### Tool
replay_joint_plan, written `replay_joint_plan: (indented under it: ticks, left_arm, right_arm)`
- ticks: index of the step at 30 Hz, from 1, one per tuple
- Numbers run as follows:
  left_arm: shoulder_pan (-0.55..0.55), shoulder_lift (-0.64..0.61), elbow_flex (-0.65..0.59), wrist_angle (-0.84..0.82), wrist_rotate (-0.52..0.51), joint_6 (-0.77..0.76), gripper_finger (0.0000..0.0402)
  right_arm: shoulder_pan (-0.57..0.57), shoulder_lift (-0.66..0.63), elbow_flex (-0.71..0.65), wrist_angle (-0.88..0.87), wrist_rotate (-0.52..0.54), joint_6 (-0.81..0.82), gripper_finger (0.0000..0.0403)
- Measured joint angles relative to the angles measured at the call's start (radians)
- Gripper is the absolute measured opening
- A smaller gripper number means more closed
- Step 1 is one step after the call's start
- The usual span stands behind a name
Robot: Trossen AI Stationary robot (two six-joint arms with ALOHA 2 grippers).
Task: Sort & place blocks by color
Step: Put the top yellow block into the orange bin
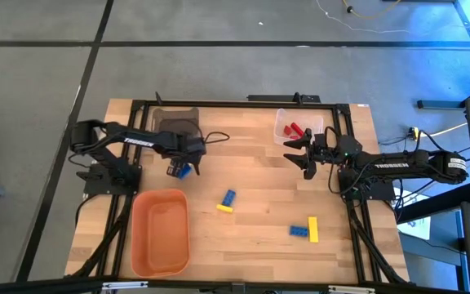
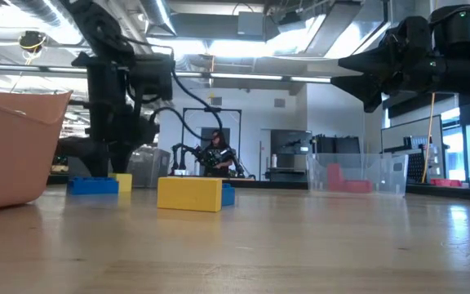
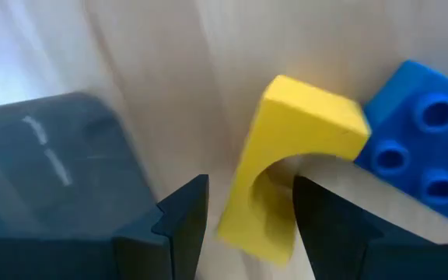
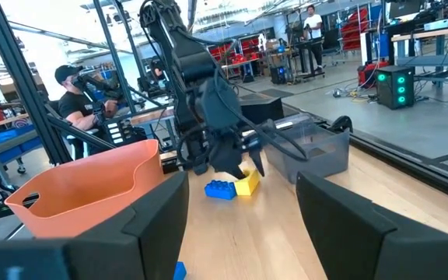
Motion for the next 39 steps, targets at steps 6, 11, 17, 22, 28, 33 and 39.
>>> replay_joint_plan:
  ticks: [6, 11, 17, 22, 28, 33, 39]
  left_arm:
    - [0.004, 0.017, 0.002, 0.005, 0.023, -0.01, 0.0148]
    - [-0.003, 0.014, 0.023, -0.015, 0.025, -0.084, 0.006]
    - [-0.011, -0.023, 0.115, -0.088, 0.011, -0.163, 0.0031]
    - [-0.05, -0.139, 0.204, -0.075, 0.003, -0.221, 0.0031]
    - [-0.126, -0.352, 0.126, 0.316, 0.115, -0.304, 0.003]
    - [-0.216, -0.431, -0.089, 0.833, 0.127, -0.343, 0.003]
    - [-0.27, -0.423, -0.339, 1.301, 0.078, -0.417, 0.003]
  right_arm:
    - [0.0, 0.0, 0.0, 0.0, 0.0, 0.006, 0.0239]
    - [0.0, 0.0, 0.0, 0.0, 0.0, 0.003, 0.0239]
    - [0.0, 0.0, 0.0, 0.0, 0.0, -0.018, 0.0239]
    - [0.0, 0.0, 0.0, 0.0, 0.0, -0.018, 0.0239]
    - [0.0, 0.0, 0.0, 0.0, 0.0, -0.018, 0.0239]
    - [0.0, 0.0, 0.0, 0.006, -0.001, -0.016, 0.0239]
    - [0.0, 0.0, 0.0, 0.008, -0.003, 0.008, 0.0239]
